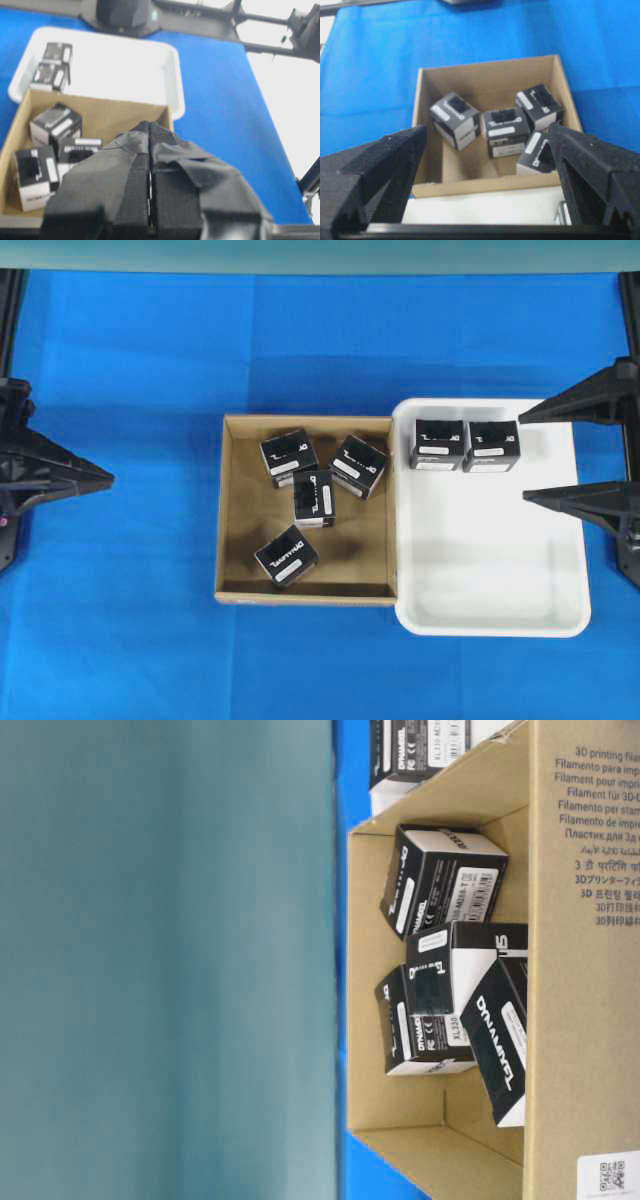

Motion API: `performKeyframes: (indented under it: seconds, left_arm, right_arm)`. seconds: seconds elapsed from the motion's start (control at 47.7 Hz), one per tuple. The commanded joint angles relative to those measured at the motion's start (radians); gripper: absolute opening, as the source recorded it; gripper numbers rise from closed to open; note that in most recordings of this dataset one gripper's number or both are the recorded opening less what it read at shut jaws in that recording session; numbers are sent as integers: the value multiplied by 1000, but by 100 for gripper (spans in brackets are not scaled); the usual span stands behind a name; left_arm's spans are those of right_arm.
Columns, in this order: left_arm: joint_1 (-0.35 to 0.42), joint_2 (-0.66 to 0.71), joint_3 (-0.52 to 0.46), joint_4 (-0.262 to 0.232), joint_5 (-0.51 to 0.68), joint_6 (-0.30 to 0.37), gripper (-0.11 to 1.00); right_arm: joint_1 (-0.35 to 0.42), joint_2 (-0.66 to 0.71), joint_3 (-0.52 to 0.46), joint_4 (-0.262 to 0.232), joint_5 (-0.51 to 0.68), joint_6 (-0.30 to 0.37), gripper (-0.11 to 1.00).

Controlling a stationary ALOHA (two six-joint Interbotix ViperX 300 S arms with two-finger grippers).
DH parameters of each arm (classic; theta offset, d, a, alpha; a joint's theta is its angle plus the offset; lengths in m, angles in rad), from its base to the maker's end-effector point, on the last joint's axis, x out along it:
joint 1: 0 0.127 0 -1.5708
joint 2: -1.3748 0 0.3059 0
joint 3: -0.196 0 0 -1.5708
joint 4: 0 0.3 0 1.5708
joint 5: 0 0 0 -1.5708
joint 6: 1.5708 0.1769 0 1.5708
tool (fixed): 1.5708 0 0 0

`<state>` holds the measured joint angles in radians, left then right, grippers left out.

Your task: Pick a box that is randomly placed inside the cardboard box.

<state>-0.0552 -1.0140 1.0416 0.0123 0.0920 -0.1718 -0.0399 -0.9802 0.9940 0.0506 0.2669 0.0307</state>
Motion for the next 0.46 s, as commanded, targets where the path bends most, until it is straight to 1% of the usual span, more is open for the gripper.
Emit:
performKeyframes:
  seconds: [0.0,0.336,0.44]
  left_arm:
    - [0,3,-32,3,-14,2,-5]
    - [-2,-9,-35,3,-14,2,-5]
    - [2,-9,-38,3,-23,3,-5]
  right_arm:
    - [-2,-5,-9,5,-17,-2,98]
    - [2,-109,17,5,-15,2,98]
    - [2,-127,34,5,-17,23,98]
